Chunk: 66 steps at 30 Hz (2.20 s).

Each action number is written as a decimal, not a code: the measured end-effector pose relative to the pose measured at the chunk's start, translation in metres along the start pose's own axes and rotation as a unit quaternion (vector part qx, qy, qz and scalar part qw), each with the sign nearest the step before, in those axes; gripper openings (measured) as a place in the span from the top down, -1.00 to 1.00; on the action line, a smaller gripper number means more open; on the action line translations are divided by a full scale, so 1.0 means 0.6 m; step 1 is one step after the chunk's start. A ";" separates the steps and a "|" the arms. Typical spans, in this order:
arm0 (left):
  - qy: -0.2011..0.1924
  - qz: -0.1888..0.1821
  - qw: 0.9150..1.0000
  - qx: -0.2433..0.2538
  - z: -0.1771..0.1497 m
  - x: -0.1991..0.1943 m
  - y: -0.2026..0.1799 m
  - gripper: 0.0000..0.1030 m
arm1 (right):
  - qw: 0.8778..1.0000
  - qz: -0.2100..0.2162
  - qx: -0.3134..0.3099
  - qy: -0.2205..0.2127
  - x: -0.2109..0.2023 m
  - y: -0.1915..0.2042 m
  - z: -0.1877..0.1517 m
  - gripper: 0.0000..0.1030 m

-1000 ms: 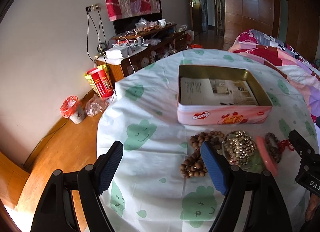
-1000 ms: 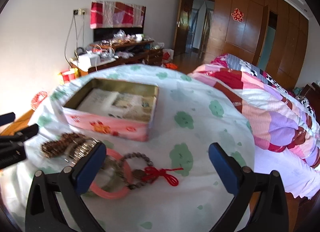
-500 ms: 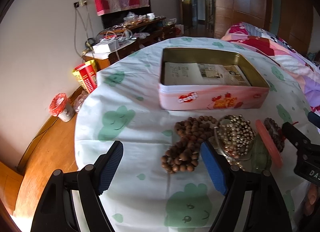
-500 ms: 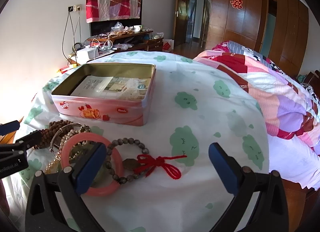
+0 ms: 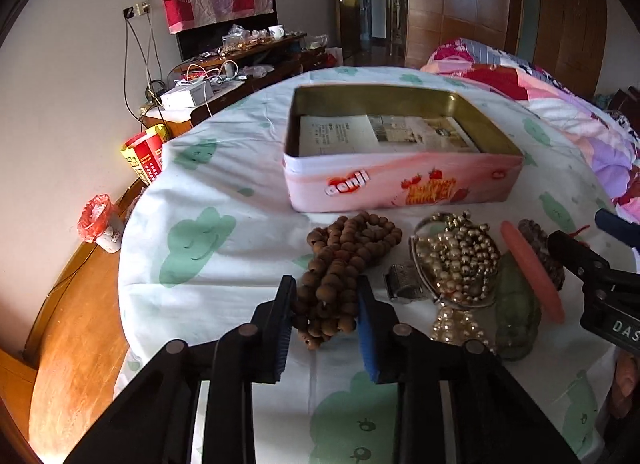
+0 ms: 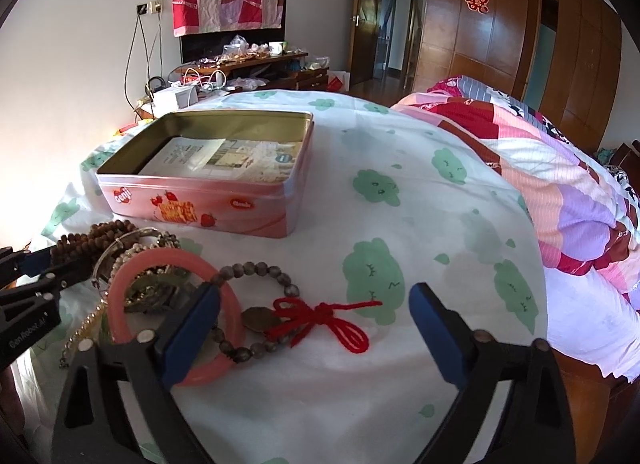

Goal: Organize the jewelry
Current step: 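Close the left gripper on the brown wooden bead strand and lift it, then grasp the red knotted cord charm with the right gripper while left holds the beads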

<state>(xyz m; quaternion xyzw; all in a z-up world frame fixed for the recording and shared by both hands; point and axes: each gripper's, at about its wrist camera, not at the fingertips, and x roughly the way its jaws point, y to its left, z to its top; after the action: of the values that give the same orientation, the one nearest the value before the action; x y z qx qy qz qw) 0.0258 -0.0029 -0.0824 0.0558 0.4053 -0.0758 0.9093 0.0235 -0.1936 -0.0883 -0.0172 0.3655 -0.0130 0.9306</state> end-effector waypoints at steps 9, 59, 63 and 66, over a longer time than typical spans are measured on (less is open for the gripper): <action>-0.029 0.006 0.999 -0.018 0.020 -0.028 0.026 0.46 | 1.000 0.009 0.018 -0.002 -0.003 -0.020 0.005 -0.56; -0.068 0.021 0.997 0.000 0.068 -0.071 0.023 0.46 | 0.997 0.050 -0.035 -0.055 -0.043 -0.013 0.037 0.83; -0.070 0.021 0.997 0.007 0.083 -0.070 0.019 0.46 | 0.996 0.052 -0.041 -0.060 -0.043 -0.010 0.049 0.83; -0.072 0.022 0.997 0.016 0.098 -0.070 0.013 0.46 | 0.995 0.055 -0.047 -0.065 -0.044 -0.008 0.062 0.83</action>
<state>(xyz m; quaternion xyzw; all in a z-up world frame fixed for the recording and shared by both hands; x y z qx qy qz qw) 0.0424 -0.0007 -0.0116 0.0736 0.3359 -0.0658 0.9367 0.0293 -0.1968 -0.0430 -0.0421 0.3053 0.0565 0.9496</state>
